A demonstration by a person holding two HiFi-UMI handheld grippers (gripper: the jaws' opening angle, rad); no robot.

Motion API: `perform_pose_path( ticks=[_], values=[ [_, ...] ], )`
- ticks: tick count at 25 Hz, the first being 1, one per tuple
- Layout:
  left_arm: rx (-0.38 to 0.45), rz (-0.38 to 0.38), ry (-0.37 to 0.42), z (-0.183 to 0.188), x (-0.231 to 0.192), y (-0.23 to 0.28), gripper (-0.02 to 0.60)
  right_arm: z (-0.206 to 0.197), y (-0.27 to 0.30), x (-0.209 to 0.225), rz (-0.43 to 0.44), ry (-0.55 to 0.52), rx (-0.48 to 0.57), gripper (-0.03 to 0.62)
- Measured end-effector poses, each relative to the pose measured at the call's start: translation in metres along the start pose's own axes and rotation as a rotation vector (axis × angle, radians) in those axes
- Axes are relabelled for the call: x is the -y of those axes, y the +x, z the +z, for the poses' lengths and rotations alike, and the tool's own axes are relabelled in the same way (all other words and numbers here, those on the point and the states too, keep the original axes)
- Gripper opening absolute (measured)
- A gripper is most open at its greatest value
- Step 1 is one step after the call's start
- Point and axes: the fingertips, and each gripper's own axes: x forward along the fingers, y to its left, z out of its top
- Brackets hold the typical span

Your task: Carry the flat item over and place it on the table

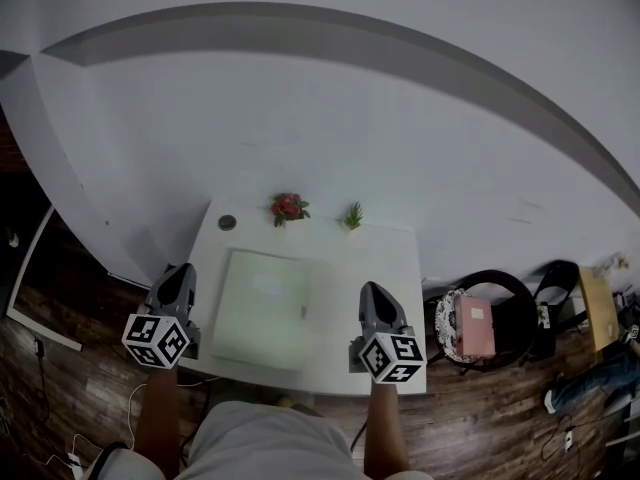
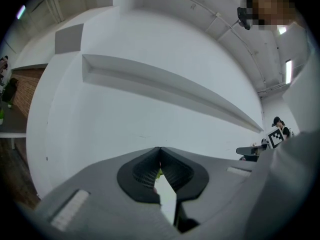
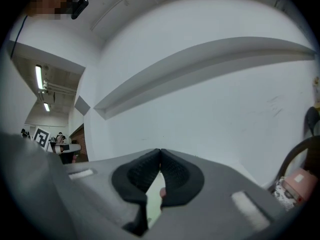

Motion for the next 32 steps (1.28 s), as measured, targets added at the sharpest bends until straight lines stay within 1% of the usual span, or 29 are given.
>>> perform_pose_path(
  ticks=[3,7,13,20,32],
  values=[
    [0.027,0.004,0.010,0.010,0.003,-0.002,0.008,0.007,-0.005,0.005,-0.010,-0.017,0.021,0.003],
    [0.047,0.013,0.030,0.015,0.007,-0.004,0.008,0.012,-0.008,0.007,0.000,-0.037,0.048,0.003],
    [0.069,0.009,0.060,0.020,0.014,-0.009,0.008,0.014,-0.009,0.005,0.008,-0.085,0.049,0.003],
    [0.083,0.014,0.073,0.027,0.017,-0.014,0.008,0.016,-0.016,0.002,0.018,-0.083,0.062,0.003],
    [0.088,0.013,0.082,0.026,0.022,-0.010,0.008,0.016,-0.019,0.010,0.003,-0.099,0.059,0.003]
  ],
)
